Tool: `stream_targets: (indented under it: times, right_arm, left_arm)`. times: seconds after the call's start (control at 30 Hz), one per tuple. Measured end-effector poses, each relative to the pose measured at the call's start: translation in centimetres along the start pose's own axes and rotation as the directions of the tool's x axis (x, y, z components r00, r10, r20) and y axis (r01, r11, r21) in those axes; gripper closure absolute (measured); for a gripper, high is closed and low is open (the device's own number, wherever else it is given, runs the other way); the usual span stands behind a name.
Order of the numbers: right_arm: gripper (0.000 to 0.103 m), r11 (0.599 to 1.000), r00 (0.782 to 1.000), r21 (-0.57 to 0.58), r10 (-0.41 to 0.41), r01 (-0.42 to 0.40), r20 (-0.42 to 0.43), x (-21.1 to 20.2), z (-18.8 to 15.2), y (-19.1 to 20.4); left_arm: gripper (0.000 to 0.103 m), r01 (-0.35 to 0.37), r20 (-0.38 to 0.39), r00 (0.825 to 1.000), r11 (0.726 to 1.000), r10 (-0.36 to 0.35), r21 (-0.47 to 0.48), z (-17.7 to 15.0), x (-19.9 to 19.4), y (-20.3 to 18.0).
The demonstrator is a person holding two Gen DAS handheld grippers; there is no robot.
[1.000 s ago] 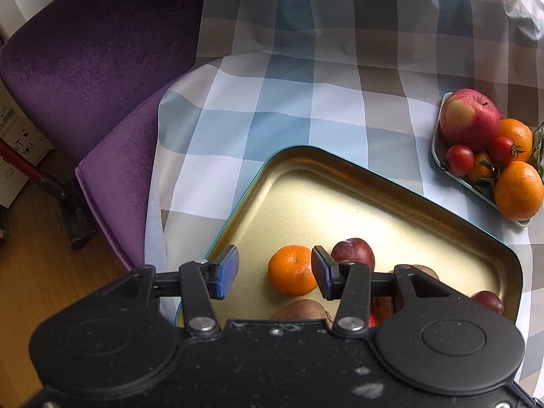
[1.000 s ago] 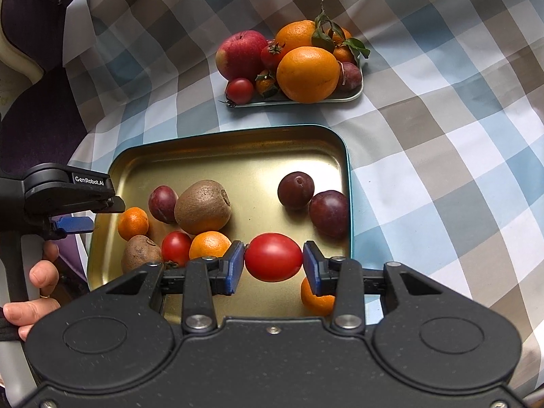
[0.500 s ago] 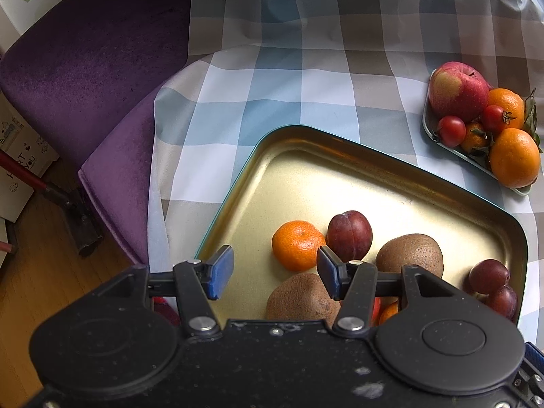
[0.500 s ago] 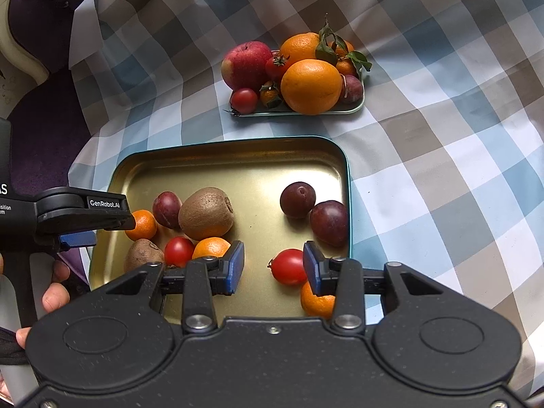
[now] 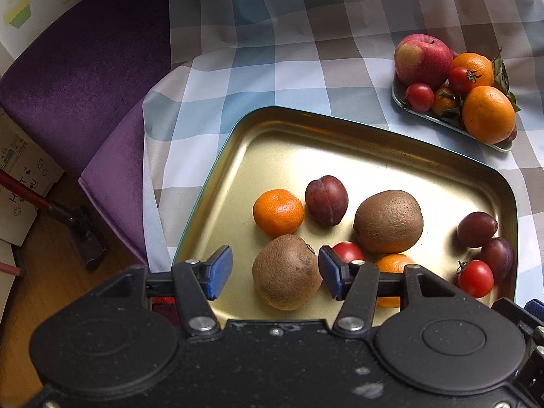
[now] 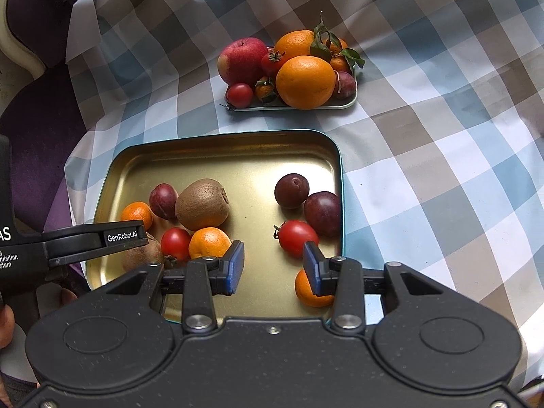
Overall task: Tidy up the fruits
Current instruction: 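Withdraw both open grippers up from the tray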
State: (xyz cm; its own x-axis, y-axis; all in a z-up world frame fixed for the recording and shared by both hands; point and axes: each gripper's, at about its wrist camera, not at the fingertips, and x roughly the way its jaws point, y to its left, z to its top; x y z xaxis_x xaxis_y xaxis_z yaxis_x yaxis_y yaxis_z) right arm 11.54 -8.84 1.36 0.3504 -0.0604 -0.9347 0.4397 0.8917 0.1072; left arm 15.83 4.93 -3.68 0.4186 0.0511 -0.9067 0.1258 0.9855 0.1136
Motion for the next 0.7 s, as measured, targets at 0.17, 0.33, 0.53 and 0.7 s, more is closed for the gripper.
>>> stream_targets:
  times: [0.17, 0.33, 0.53, 0.7]
  right_arm:
    - [0.055, 1.000, 1.000, -0.016, -0.005, 0.005, 0.004, -0.3, -0.5, 0.1]
    - [0.055, 1.000, 1.000, -0.018, 0.007, -0.007, 0.004, -0.7, -1.0, 0.1]
    - [0.056, 1.000, 1.000, -0.021, 0.006, -0.006, 0.025, -1.4, -1.5, 0.1]
    - [0.056, 1.000, 0.999, -0.021, -0.007, 0.008, 0.037, -1.9, -2.4, -0.5]
  left_arm:
    - [0.045, 0.035, -0.003, 0.999, 0.999, -0.035, -0.018, -1.7, -0.9, 0.4]
    - [0.045, 0.050, 0.013, 0.999, 0.998, -0.049, -0.035, -3.6, -2.1, 0.8]
    - [0.045, 0.057, 0.028, 0.998, 0.998, -0.056, -0.036, -4.8, -3.0, 1.0]
    - [0.045, 0.056, 0.040, 0.998, 0.998, -0.055, -0.023, -5.2, -3.5, 0.7]
